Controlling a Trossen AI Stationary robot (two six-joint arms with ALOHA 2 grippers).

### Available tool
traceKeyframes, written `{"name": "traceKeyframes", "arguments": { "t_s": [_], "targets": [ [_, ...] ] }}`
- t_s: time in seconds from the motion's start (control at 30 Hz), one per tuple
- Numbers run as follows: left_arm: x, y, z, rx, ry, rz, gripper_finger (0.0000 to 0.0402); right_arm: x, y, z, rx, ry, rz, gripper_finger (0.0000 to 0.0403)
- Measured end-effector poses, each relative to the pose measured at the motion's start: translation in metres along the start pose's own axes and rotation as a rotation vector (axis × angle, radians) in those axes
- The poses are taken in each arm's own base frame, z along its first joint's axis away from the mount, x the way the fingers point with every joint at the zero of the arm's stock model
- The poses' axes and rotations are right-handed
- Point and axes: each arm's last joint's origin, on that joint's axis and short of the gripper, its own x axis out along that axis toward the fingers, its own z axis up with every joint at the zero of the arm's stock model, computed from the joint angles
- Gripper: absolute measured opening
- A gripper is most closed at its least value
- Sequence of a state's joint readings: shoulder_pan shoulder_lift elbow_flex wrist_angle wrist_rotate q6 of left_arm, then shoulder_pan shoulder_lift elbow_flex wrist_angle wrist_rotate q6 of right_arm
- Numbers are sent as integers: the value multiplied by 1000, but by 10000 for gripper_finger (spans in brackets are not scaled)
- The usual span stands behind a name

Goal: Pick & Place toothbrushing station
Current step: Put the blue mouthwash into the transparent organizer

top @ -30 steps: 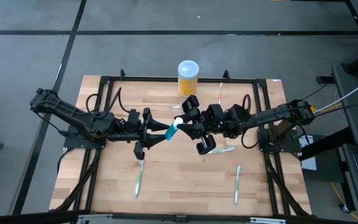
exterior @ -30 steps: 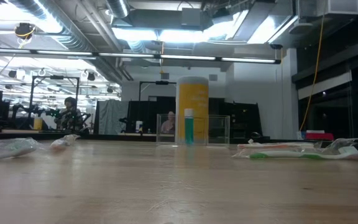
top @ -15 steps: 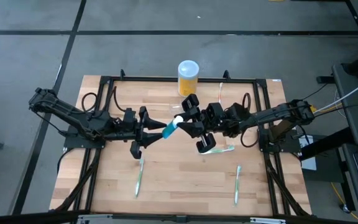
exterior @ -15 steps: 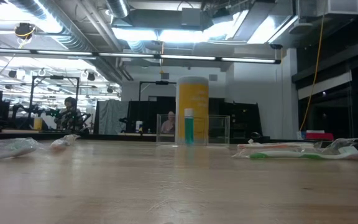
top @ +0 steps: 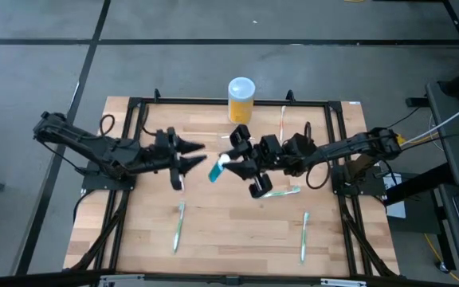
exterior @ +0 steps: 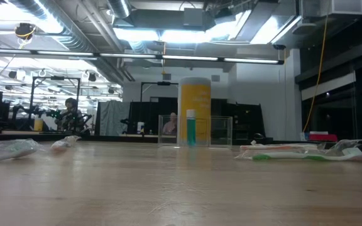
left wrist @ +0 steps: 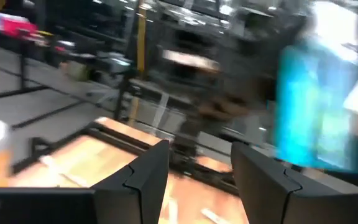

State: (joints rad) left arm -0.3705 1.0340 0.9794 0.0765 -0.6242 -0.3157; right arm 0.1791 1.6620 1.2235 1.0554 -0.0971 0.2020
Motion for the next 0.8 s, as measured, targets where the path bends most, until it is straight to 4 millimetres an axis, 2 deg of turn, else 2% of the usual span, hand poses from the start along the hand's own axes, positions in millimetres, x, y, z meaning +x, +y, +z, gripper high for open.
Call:
{"name": "traceKeyframes", "arguments": {
  "t_s": [0.13, 0.2, 0.37, 0.5, 0.67, 0.8],
  "targets": [
    [-12, 9, 4, 32, 30, 46, 171, -1, -1, 9, -17, -18, 1, 93],
    [-18, 13, 7, 33, 31, 63, 171, -1, -7, 7, -34, 30, -25, 93],
    [-30, 16, 11, 41, 35, 70, 171, -9, -28, 12, -105, 222, -99, 93],
    [-36, 16, 11, 68, 41, 95, 171, -18, -55, 15, -129, 322, -98, 93],
    [-41, 17, 3, 96, 87, 135, 171, -47, -83, 2, -77, 402, -99, 93],
    [-45, 18, 0, 104, 101, 176, 171, -84, -100, -2, -67, 328, -147, 93]
  ]
}}
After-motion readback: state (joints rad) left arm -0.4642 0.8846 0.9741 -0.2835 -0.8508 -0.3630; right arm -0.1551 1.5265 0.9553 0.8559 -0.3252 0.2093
